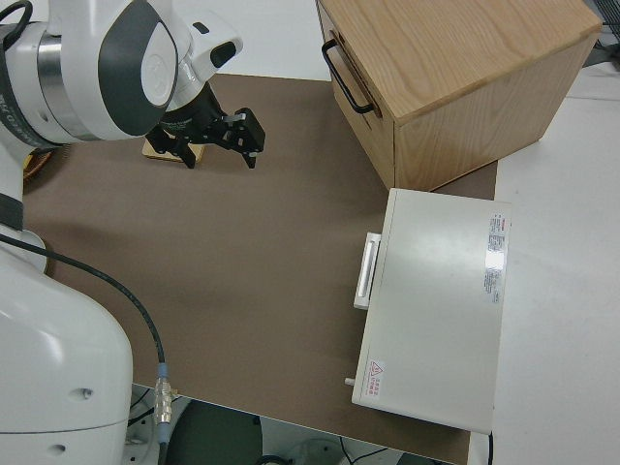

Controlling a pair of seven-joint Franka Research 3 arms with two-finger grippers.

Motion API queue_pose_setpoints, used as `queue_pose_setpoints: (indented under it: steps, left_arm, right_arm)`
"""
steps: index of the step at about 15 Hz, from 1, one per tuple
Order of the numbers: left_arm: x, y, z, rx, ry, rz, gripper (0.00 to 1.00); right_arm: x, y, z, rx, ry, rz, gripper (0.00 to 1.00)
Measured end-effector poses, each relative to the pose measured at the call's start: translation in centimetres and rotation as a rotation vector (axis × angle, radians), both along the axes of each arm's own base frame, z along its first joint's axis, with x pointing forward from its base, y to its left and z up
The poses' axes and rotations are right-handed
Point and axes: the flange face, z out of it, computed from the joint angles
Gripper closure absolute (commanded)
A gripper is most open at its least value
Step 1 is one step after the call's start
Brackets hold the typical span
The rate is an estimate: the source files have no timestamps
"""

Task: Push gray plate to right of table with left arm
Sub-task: 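Lower the left gripper down beside the gray plate's near edge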

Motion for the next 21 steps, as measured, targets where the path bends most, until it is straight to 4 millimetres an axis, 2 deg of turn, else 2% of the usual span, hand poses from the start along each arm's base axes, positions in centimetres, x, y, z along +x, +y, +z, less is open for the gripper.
queue_pose_setpoints:
  steps: [17, 21]
  left_arm:
    - [-0.4, 1.6, -0.8, -0.023, 0.039, 0.036, 0.0]
    - [-0.9, 1.4, -2.1, -0.03, 0.087, 0.035, 0.0]
  right_arm:
    - [0.0, 0.0, 0.0, 0.0, 0.0, 0.0, 0.017]
    - [0.0, 0.0, 0.0, 0.0, 0.0, 0.0, 0.017]
